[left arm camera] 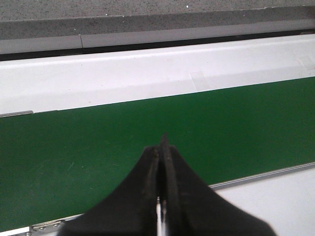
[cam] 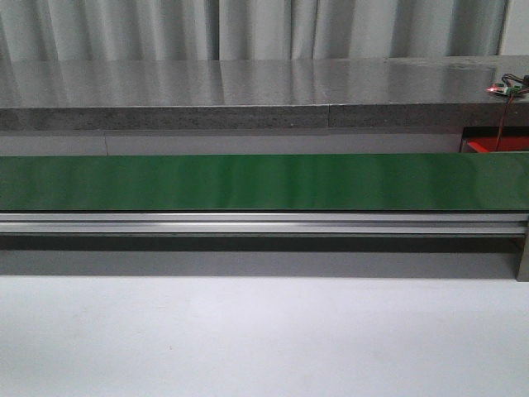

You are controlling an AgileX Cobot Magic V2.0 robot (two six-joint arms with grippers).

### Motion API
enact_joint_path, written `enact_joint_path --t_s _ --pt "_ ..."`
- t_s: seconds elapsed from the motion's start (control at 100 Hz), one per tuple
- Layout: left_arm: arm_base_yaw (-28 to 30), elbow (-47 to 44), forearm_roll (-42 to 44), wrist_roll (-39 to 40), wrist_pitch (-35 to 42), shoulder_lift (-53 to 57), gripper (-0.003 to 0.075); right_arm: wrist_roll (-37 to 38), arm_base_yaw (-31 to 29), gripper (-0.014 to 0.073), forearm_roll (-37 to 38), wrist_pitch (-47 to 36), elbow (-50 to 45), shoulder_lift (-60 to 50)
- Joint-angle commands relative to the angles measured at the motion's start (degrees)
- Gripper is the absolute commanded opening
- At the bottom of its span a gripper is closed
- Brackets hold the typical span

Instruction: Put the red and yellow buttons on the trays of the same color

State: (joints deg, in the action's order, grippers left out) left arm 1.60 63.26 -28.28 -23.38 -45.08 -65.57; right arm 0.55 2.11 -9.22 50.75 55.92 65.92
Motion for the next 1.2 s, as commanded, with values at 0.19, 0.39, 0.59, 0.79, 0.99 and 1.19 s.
enact_joint_path --t_s 0.19,0.39,0.59,0.79,0.99,1.19 --pt "-0.37 1.45 -2.01 0.27 3.59 1.09 -0.0020 -0.86 0.51 -0.0074 -0.83 -3.04 1.90 -1.26" --pt "4.03 1.57 -0.94 4.14 2.75 1.09 -0.0020 -0.86 0.51 -0.0074 -0.82 -2.83 1.90 -1.26" --pt "15.24 1.57 -0.21 4.95 1.12 1.09 -0.0020 -0.86 0.51 -0.0074 -0.82 -2.83 1.90 -1.26" --pt "26.33 1.57 0.89 4.95 1.24 -0.14 -0.0020 -0.86 0.51 -0.0074 -0.82 -2.83 1.90 -1.26" --pt "33.73 1.57 1.03 4.95 1.47 -4.48 -0.0019 -0.86 0.51 -0.0074 -0.82 -2.83 1.90 -1.26" --pt "35.80 1.57 2.21 2.38 1.03 -11.28 0.0058 -0.86 0.51 -0.0074 -0.82 -2.83 1.90 -1.26"
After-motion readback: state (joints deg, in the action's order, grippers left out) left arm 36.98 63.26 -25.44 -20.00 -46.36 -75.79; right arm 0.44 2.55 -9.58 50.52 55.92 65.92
